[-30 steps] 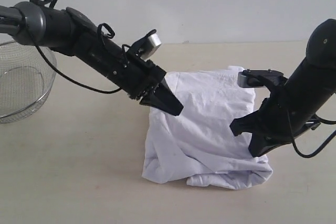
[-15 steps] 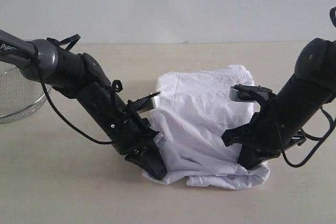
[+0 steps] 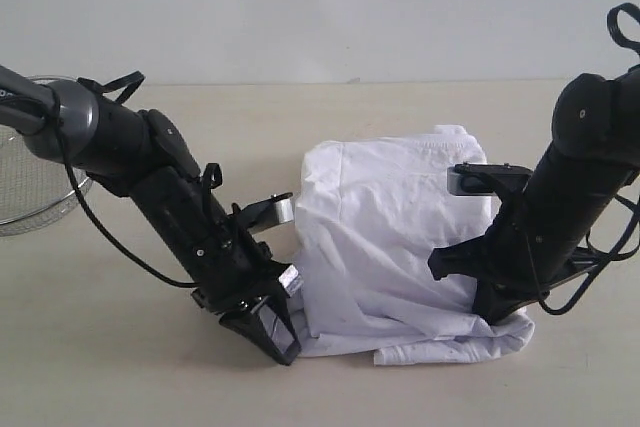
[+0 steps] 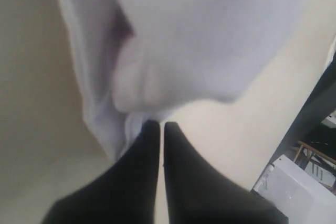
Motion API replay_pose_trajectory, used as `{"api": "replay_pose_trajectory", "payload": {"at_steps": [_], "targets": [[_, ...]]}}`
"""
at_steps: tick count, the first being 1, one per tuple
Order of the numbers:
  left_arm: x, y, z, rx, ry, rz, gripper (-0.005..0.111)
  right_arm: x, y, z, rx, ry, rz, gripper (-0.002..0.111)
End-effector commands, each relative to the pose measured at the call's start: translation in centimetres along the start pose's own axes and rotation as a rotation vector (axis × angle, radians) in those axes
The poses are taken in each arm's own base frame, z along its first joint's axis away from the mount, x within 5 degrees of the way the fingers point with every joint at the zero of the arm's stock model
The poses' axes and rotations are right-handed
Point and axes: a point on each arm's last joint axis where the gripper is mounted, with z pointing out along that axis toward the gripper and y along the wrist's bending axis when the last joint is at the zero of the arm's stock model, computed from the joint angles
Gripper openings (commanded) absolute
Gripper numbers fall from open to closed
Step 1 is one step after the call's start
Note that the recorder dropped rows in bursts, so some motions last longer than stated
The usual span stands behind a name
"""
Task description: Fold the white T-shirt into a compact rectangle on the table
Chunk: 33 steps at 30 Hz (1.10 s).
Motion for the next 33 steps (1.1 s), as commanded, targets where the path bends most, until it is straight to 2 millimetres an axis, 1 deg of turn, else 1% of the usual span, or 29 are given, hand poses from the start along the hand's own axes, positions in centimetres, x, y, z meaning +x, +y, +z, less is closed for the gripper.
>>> {"api": "replay_pose_trajectory", "payload": {"at_steps": [1, 6, 10, 12, 13, 17, 19, 21, 25, 26, 29, 32, 33], "targets": [[0.8, -0.4, -0.5, -0.005, 0.03, 0.069, 0.004, 0.4, -1.8, 0.9, 0.118, 0.042, -0.089, 0.0], [0.6, -3.3, -3.9, -0.053, -0.084, 0.157, 0.004, 0.3, -1.8, 0.9, 0.116, 0.027, -0.104, 0.0], [-0.9, -5.7, -6.5, -0.083, -0.339, 0.258, 0.004, 0.2, -1.7, 0.8, 0.116, 0.011, -0.106, 0.0], [-1.8, -6.2, -7.0, -0.091, -0.441, 0.242, 0.004, 0.1, -1.7, 0.8, 0.113, 0.009, -0.103, 0.0], [-2.2, -5.9, -7.1, -0.12, -0.467, 0.236, 0.004, 0.1, -1.7, 0.8, 0.113, 0.009, -0.103, 0.0], [-3.5, -4.3, -6.3, -0.166, -0.509, 0.189, 0.004, 0.0, -1.7, 0.8, 0.11, -0.007, -0.098, 0.0], [-4.2, -4.1, -5.9, -0.165, -0.504, 0.194, 0.004, 0.0, -1.7, 0.8, 0.117, -0.004, -0.105, 0.0], [-4.8, -4.2, -5.2, -0.156, -0.489, 0.204, 0.004, 0.0, -1.7, 0.8, 0.114, -0.004, -0.101, 0.0], [-5.8, -5.4, -3.6, -0.088, -0.419, 0.255, 0.004, 0.1, -1.6, 0.8, 0.105, -0.002, -0.09, 0.0], [-5.9, -5.5, -3.3, -0.075, -0.407, 0.248, 0.004, 0.1, -1.6, 0.8, 0.105, -0.002, -0.09, 0.0], [-5.7, -5.6, -1.9, -0.042, -0.328, 0.221, 0.004, 0.1, -1.6, 0.8, 0.104, 0.0, -0.087, 0.0], [-4.7, -4.5, -0.3, -0.098, -0.22, 0.169, 0.004, 0.1, -1.6, 0.8, 0.105, -0.002, -0.087, 0.0], [-4.4, -4.0, -0.1, -0.127, -0.184, 0.163, 0.004, 0.1, -1.6, 0.8, 0.105, -0.002, -0.087, 0.0]]}}
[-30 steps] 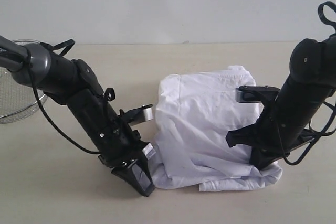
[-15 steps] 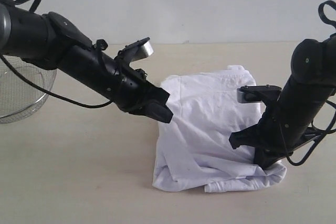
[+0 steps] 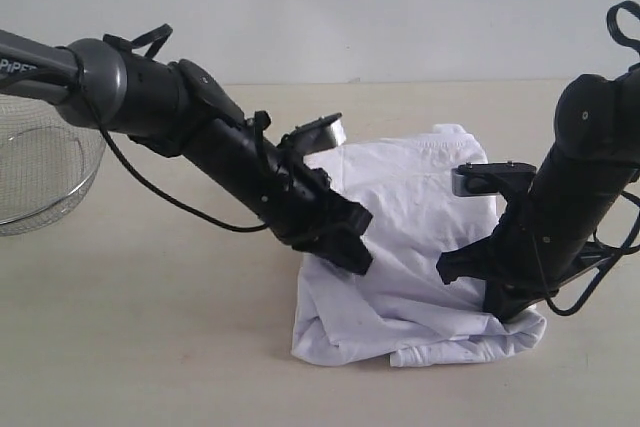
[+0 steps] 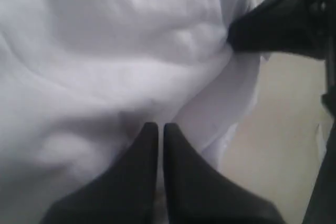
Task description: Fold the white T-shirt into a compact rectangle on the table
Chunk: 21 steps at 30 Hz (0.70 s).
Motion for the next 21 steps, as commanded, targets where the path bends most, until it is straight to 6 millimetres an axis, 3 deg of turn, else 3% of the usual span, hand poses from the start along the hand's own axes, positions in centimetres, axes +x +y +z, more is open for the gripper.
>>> {"api": "replay_pose_trajectory", "payload": {"at_steps": [1, 6, 11, 17, 21], "targets": [[2.3, 1.0, 1.4, -0.07, 0.177, -0.052, 0.004, 0.2, -1.3, 1.1, 0.065, 0.012, -0.047, 0.0], [4.4, 1.4, 1.8, -0.066, 0.293, -0.071, 0.004, 0.1, -1.3, 1.1, 0.07, 0.008, -0.055, 0.0], [5.3, 1.7, 1.8, -0.08, 0.337, -0.069, 0.004, 0.1, -2.9, 0.9, 0.079, 0.003, -0.004, 0.0], [2.7, -0.2, 0.1, -0.039, 0.205, 0.025, 0.004, -0.1, -2.9, -2.2, 0.078, -0.119, -0.012, 0.0], [0.5, -2.3, -2.4, -0.043, 0.122, 0.099, 0.004, -0.3, -2.2, -6.5, 0.083, -0.296, -0.03, 0.0]]}}
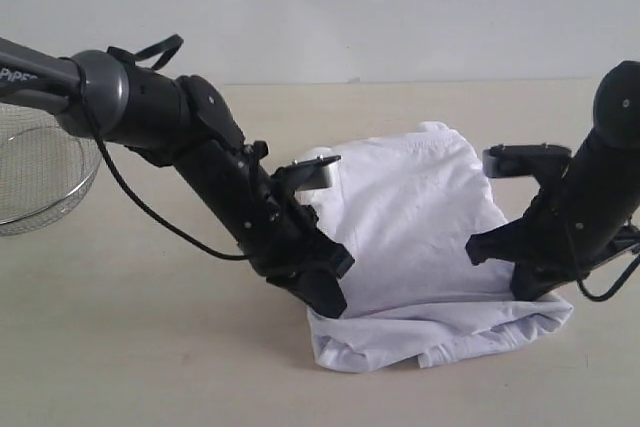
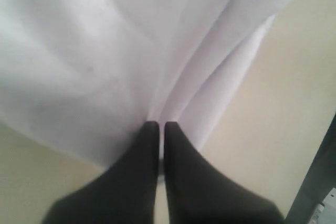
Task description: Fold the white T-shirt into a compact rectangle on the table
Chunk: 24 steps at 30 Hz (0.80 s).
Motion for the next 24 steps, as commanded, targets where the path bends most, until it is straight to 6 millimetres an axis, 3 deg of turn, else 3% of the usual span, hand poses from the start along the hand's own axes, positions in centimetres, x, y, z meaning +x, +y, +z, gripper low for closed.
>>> {"api": "replay_pose_trajectory", "payload": {"at_steps": [1, 6, 11, 15, 20, 24], "targets": [[-1.6, -2.2, -3.5, -0.031, -0.076, 0.114, 0.004, -1.0, -0.2, -4.8, 0.049, -0.217, -0.059, 0.0], [-3.7, -2.4, -6.5, -0.154, -0.221, 0.178, 0.004, -2.8, 0.3, -9.2, 0.052, -0.379, -0.075, 0.0], [-6.1, 0.7, -8.0, -0.306, -0.425, 0.134, 0.004, -6.0, 0.4, -10.1, 0.058, -0.462, -0.08, 0.0], [-7.4, 2.5, -7.8, -0.339, -0.468, 0.115, 0.004, -9.2, 0.8, -9.0, -0.003, -0.437, -0.098, 0.0], [-9.6, 3.7, -6.8, -0.3, -0.487, 0.104, 0.004, -12.9, 1.5, -6.2, -0.133, -0.368, -0.123, 0.0], [-10.4, 5.0, -5.0, -0.258, -0.457, 0.068, 0.004, -14.3, 1.2, -3.2, -0.147, -0.298, -0.119, 0.0]]}}
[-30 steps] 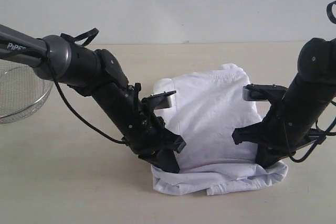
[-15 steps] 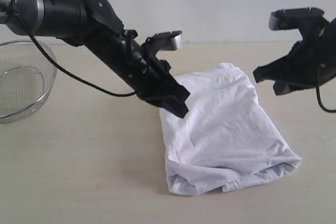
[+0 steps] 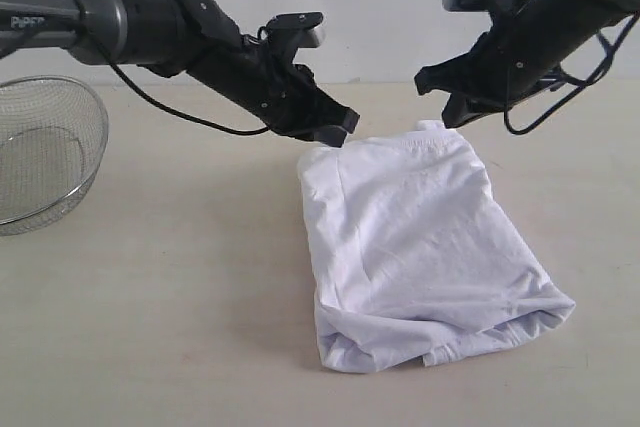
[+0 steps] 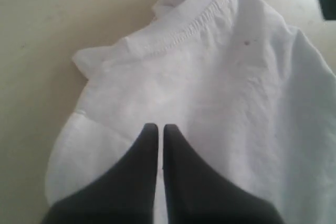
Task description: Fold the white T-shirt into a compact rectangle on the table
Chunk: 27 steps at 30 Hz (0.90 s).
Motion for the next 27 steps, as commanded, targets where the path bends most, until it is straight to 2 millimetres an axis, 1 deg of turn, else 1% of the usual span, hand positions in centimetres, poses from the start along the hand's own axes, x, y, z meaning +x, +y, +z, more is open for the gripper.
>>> {"api": "replay_pose_trajectory", "payload": {"at_steps": [1, 4, 7, 9, 10, 11, 13, 16, 18, 21, 24, 27], "targets": [[0.2, 0.9, 2.1, 0.029, 0.026, -0.061, 0.004, 0.0, -0.8, 2.9, -0.029, 0.076, 0.005, 0.0], [1.3, 2.0, 3.6, 0.027, 0.057, -0.116, 0.004, 0.9, -1.5, 5.4, -0.029, 0.133, 0.017, 0.0], [2.5, 2.7, 4.6, 0.041, 0.104, -0.144, 0.004, 1.9, -1.9, 6.8, -0.027, 0.2, 0.009, 0.0], [3.1, 2.9, 5.0, 0.05, 0.126, -0.152, 0.004, 2.1, -1.9, 6.8, -0.018, 0.218, -0.005, 0.0], [3.1, 3.1, 5.1, 0.049, 0.127, -0.156, 0.004, 1.8, -1.9, 6.3, -0.013, 0.208, -0.013, 0.0], [3.1, 3.2, 5.0, 0.047, 0.126, -0.161, 0.004, 1.6, -1.7, 5.6, -0.013, 0.201, -0.019, 0.0], [3.1, 3.2, 5.0, 0.045, 0.125, -0.162, 0.004, 1.1, -1.2, 3.8, -0.019, 0.187, -0.032, 0.0], [2.8, 3.6, 4.7, 0.041, 0.113, -0.165, 0.004, 0.9, -0.6, 1.3, -0.016, 0.207, -0.061, 0.0], [2.8, 3.7, 4.7, 0.043, 0.113, -0.165, 0.004, 1.1, -0.7, 0.5, 0.015, 0.243, -0.055, 0.0], [2.6, 3.6, 4.6, 0.043, 0.108, -0.163, 0.004, 2.2, -1.3, 0.8, 0.085, 0.291, -0.026, 0.0], [2.6, 3.6, 4.6, 0.046, 0.11, -0.162, 0.004, 4.1, -1.6, 2.0, 0.088, 0.338, -0.022, 0.0], [2.6, 3.6, 4.6, 0.043, 0.108, -0.162, 0.004, 5.9, -2.1, 3.3, 0.104, 0.328, -0.011, 0.0]]}}
